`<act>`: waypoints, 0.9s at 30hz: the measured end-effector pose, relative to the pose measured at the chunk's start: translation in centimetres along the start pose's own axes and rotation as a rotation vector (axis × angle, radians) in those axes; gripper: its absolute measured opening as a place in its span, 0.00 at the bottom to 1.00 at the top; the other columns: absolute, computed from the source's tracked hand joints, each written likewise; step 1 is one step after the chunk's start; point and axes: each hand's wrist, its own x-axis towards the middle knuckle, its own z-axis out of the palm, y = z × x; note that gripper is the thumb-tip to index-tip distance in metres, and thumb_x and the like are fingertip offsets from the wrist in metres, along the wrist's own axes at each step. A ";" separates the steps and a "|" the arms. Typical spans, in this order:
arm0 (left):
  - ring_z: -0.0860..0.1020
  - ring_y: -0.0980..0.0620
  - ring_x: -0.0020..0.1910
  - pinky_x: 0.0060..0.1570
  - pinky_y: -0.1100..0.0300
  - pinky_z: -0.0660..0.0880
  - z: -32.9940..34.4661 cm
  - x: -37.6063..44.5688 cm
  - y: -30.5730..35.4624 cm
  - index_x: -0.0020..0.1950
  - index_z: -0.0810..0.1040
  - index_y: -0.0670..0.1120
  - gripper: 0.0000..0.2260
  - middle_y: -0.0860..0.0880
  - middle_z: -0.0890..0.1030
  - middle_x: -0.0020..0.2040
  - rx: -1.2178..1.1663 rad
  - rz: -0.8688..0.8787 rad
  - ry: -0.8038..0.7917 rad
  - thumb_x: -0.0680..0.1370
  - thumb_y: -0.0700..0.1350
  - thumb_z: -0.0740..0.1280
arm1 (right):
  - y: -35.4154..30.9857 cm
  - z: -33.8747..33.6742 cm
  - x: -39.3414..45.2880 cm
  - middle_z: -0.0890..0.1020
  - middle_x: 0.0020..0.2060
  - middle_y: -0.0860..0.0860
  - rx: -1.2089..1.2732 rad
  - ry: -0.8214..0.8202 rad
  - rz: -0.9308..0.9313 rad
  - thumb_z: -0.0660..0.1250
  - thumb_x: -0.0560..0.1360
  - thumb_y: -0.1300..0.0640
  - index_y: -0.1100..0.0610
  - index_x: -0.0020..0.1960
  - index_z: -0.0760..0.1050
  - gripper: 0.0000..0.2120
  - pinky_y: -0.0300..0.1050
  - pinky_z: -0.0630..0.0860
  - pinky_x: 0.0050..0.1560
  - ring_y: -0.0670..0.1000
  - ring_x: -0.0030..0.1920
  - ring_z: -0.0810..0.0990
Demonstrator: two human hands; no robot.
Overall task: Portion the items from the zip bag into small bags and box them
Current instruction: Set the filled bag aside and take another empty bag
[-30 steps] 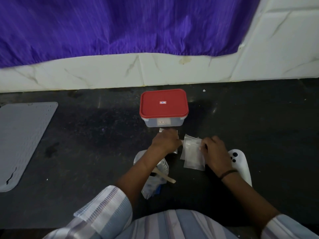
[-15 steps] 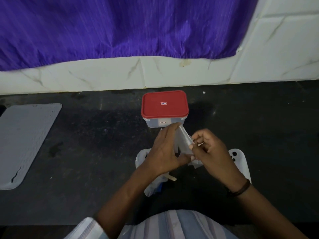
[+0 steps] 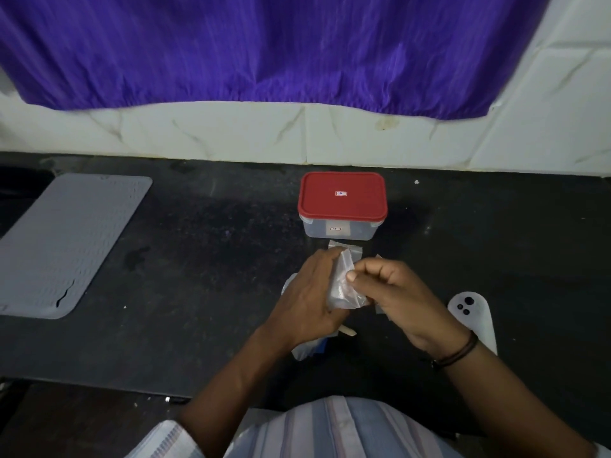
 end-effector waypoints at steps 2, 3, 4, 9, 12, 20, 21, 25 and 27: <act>0.74 0.51 0.56 0.54 0.50 0.74 -0.2 -0.2 -0.2 0.69 0.69 0.42 0.27 0.49 0.74 0.59 0.044 0.005 0.012 0.72 0.48 0.68 | -0.2 0.1 0.2 0.78 0.33 0.52 -0.055 0.001 0.033 0.67 0.77 0.59 0.64 0.44 0.80 0.08 0.34 0.72 0.34 0.44 0.32 0.73; 0.74 0.52 0.55 0.54 0.51 0.74 -0.3 -0.4 -0.2 0.69 0.69 0.42 0.28 0.50 0.74 0.59 0.063 0.006 0.020 0.71 0.49 0.69 | -0.2 0.1 0.4 0.78 0.32 0.52 -0.085 0.008 0.054 0.68 0.77 0.59 0.64 0.43 0.80 0.09 0.34 0.71 0.33 0.43 0.31 0.73; 0.73 0.53 0.55 0.54 0.51 0.73 -0.3 -0.5 -0.3 0.70 0.68 0.42 0.29 0.50 0.74 0.59 0.082 0.015 0.026 0.71 0.49 0.70 | -0.3 0.2 0.5 0.78 0.32 0.53 -0.110 0.018 0.076 0.69 0.76 0.58 0.65 0.43 0.79 0.09 0.34 0.71 0.32 0.43 0.31 0.73; 0.74 0.52 0.55 0.55 0.51 0.71 0.0 -0.7 0.2 0.72 0.66 0.44 0.34 0.50 0.75 0.59 0.120 -0.021 0.057 0.69 0.51 0.72 | -0.1 1.3 0.8 0.77 0.30 0.54 -0.045 0.047 0.132 0.73 0.73 0.57 0.61 0.39 0.77 0.09 0.36 0.71 0.28 0.45 0.29 0.75; 0.76 0.51 0.53 0.54 0.50 0.73 0.1 -0.6 0.5 0.65 0.71 0.46 0.22 0.51 0.77 0.55 -0.037 -0.023 0.105 0.72 0.47 0.69 | -0.3 2.0 0.7 0.77 0.28 0.52 0.022 0.069 0.108 0.71 0.75 0.55 0.58 0.37 0.78 0.09 0.37 0.70 0.28 0.45 0.29 0.74; 0.77 0.52 0.50 0.49 0.58 0.75 -0.2 -1.3 0.0 0.65 0.67 0.52 0.20 0.49 0.76 0.53 -0.197 -0.041 0.235 0.75 0.49 0.67 | -0.1 2.8 0.8 0.79 0.38 0.56 0.322 -0.003 0.276 0.66 0.77 0.50 0.59 0.49 0.81 0.13 0.39 0.70 0.32 0.48 0.34 0.74; 0.77 0.51 0.50 0.49 0.57 0.76 -0.2 -1.4 -0.2 0.64 0.67 0.51 0.20 0.48 0.76 0.53 -0.218 -0.045 0.232 0.74 0.48 0.67 | -0.1 2.7 0.9 0.78 0.39 0.56 0.348 -0.023 0.303 0.67 0.77 0.50 0.59 0.51 0.81 0.13 0.40 0.70 0.32 0.48 0.34 0.74; 0.77 0.50 0.47 0.47 0.56 0.76 -0.2 -1.6 -0.8 0.64 0.67 0.48 0.19 0.47 0.76 0.51 -0.263 -0.059 0.212 0.74 0.47 0.66 | -0.1 2.5 1.0 0.80 0.38 0.54 0.429 -0.106 0.401 0.66 0.76 0.53 0.59 0.54 0.79 0.11 0.39 0.69 0.31 0.47 0.31 0.74; 0.77 0.51 0.46 0.46 0.56 0.76 -0.4 -1.5 -0.8 0.63 0.67 0.49 0.19 0.47 0.76 0.50 -0.265 -0.063 0.198 0.74 0.47 0.66 | -0.2 2.5 0.9 0.81 0.36 0.53 0.405 -0.124 0.388 0.66 0.76 0.57 0.59 0.52 0.80 0.08 0.38 0.66 0.29 0.46 0.29 0.73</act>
